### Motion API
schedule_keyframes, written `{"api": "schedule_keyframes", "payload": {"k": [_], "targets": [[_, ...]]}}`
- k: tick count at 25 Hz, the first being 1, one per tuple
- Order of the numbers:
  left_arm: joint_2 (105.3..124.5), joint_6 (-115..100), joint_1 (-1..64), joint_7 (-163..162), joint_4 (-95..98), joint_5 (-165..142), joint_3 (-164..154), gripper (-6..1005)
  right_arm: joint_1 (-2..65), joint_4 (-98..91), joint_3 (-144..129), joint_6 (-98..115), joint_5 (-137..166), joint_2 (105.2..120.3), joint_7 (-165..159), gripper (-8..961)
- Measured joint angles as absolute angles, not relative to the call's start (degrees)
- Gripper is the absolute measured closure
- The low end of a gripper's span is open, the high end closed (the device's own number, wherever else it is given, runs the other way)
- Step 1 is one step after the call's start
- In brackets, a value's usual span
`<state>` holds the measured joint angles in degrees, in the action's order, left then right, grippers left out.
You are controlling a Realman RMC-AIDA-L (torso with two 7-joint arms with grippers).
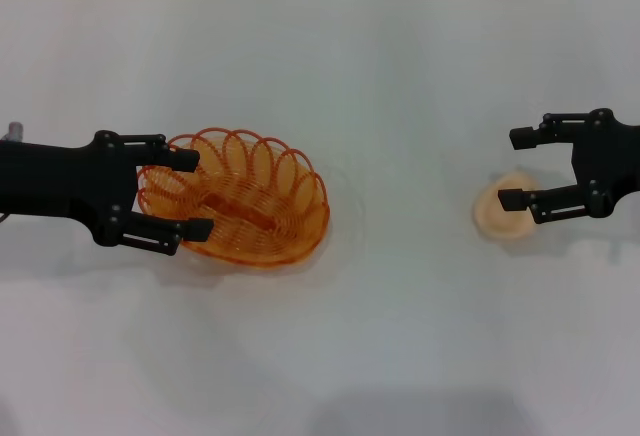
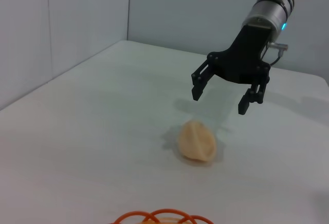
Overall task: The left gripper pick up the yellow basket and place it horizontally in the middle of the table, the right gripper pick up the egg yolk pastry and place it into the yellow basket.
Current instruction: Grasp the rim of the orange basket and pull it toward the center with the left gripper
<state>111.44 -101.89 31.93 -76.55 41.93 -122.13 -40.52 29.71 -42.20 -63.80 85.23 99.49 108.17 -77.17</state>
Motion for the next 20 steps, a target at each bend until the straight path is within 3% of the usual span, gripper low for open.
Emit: {"api": "schedule_keyframes", "payload": {"k": [20], "targets": [[111.60,-101.46,31.86,-78.39,42.26,-122.32,-40.50,143,29.44,-42.37,-63.81,84.55,99.49,108.73,-76.73,142]]}}
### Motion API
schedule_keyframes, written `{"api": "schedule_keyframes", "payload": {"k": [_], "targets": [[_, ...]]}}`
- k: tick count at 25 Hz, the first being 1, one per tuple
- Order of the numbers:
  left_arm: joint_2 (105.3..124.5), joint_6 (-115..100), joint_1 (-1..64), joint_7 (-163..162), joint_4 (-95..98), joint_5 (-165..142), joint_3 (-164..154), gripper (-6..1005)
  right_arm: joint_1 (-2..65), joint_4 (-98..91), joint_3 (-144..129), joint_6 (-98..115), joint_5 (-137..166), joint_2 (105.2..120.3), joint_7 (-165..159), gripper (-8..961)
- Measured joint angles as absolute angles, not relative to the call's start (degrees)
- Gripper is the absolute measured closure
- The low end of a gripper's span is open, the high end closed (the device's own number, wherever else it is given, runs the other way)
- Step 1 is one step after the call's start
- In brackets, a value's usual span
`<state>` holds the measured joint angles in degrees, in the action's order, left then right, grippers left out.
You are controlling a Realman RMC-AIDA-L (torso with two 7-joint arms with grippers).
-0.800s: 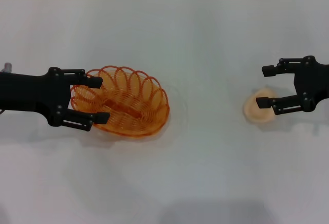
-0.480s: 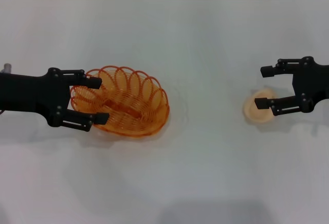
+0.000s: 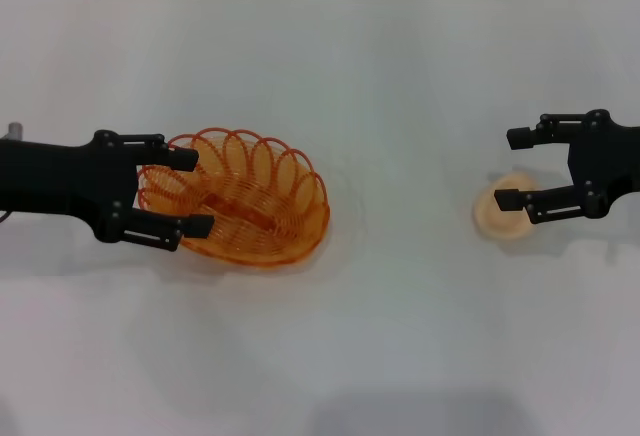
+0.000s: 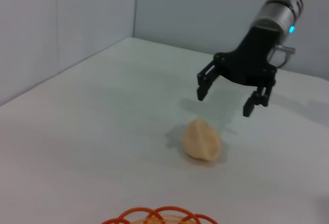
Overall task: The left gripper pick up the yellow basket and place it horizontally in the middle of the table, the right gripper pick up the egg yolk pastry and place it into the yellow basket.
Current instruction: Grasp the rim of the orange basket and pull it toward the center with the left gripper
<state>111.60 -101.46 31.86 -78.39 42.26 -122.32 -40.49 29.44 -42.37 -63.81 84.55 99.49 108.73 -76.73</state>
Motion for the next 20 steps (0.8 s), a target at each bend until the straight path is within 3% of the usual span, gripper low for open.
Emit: {"api": "schedule_keyframes", "payload": {"k": [10,13,20], "targets": [[115.82,-102.08,29.89,-106.03,62.49,-125.05,-44.50,162,29.09,-43.75,-63.33,84.40,99.48,108.75,-76.72,142],[115.83,-101.40,30.36,-115.54,67.43,-128.61,-44.56,167,29.09,-43.76,-63.31,84.11,99.48,108.70,-76.36,142],[113.93,-94.01,34.06,-133.42,69.02,-138.13,-44.77,180,29.09,-43.85,-63.27,83.92,99.49,108.76,-75.50,142]]}}
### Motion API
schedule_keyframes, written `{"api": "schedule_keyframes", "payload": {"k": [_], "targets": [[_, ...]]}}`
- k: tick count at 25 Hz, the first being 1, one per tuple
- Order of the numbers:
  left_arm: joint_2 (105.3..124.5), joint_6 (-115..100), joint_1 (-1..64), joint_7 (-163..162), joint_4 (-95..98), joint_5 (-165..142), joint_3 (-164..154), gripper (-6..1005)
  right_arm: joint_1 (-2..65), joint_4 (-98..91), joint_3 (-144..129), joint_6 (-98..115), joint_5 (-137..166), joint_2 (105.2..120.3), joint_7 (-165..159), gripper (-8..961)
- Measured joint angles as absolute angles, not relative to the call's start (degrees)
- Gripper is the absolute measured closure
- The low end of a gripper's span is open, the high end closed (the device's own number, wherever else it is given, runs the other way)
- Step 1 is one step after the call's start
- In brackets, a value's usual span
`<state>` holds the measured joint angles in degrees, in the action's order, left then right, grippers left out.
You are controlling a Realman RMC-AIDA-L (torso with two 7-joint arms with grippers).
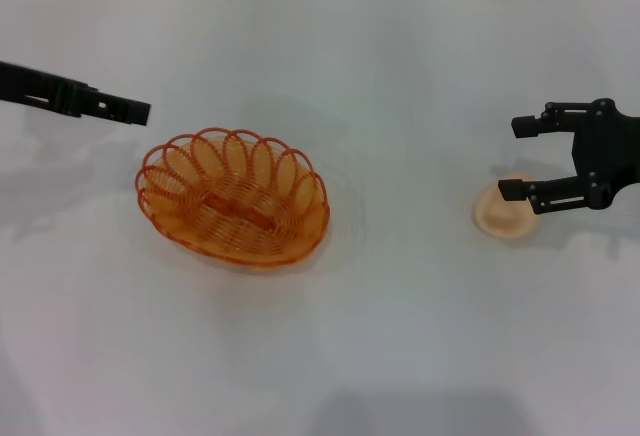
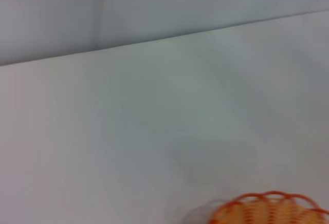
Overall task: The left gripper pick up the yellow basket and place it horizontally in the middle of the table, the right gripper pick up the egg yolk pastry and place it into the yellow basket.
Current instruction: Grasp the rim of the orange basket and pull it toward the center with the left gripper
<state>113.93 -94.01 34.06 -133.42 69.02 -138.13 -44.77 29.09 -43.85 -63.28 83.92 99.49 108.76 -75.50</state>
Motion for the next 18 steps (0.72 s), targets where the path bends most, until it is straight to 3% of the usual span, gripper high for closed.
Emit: {"api": "schedule_keyframes", "payload": {"k": [18], "targets": [[115.41,-81.38,39.10,-136.55,52.07,-148.52,-48.09,213,28.55,-44.65,-63.19,83.12,99.49,110.00,-74.28,141]]}}
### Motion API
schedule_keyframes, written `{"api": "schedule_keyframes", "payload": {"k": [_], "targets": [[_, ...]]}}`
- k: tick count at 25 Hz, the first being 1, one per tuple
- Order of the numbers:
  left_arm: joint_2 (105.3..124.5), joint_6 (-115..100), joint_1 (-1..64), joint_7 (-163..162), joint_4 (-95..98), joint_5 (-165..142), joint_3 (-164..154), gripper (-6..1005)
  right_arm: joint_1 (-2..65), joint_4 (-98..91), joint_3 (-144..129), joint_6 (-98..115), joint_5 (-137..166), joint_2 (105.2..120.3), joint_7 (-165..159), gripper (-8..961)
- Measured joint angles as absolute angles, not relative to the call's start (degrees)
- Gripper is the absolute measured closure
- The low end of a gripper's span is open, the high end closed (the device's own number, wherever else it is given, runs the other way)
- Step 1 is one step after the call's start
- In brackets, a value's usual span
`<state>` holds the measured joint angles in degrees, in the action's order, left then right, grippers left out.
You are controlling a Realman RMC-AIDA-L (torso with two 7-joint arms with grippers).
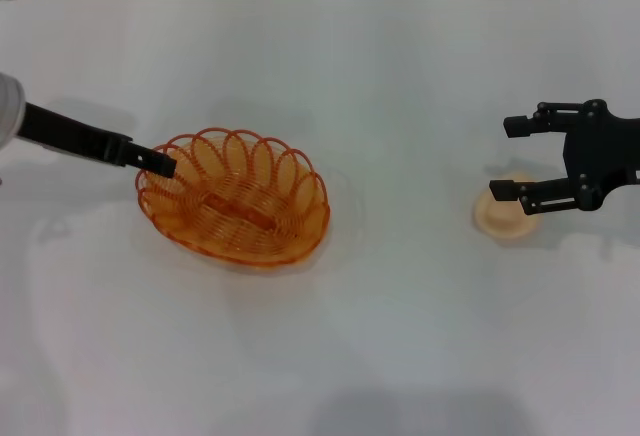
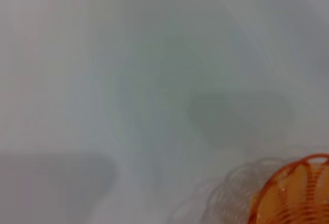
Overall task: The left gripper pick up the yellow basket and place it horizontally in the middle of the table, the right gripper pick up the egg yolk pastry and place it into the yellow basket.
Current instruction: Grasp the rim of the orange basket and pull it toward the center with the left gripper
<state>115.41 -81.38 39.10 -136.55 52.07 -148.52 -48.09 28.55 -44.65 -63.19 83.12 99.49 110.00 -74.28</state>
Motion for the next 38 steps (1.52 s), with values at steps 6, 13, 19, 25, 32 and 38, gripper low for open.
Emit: {"api": "schedule_keyframes", "payload": {"k": [6,13,19,25,32,38], "targets": [[116.40,-79.47,39.36,-136.75,50.05,-149.79,-48.21,224,28.47,-44.65,-63.19,82.57,99.49,110.32,-74.07,141],[116.97,-79.32,39.78,-137.18,49.54,-149.83,-49.43,237,28.43,-44.66,-63.19,82.30,99.49,110.59,-73.85,141],[117.59,-78.99,39.81,-137.55,49.94,-149.85,-50.13,359,28.22,-44.65,-63.19,82.26,99.49,110.58,-73.70,141],[117.72,-78.92,39.81,-137.63,49.98,-149.79,-50.18,565,27.95,-44.65,-63.19,82.26,99.49,110.56,-73.65,141],[117.64,-78.94,39.60,-137.56,50.31,-149.52,-50.19,772,27.84,-44.65,-63.19,82.26,99.49,110.59,-73.65,142],[117.73,-80.93,38.05,-137.52,54.35,-145.33,-49.94,894,27.50,-45.20,-62.72,82.35,99.39,110.71,-73.65,142]]}}
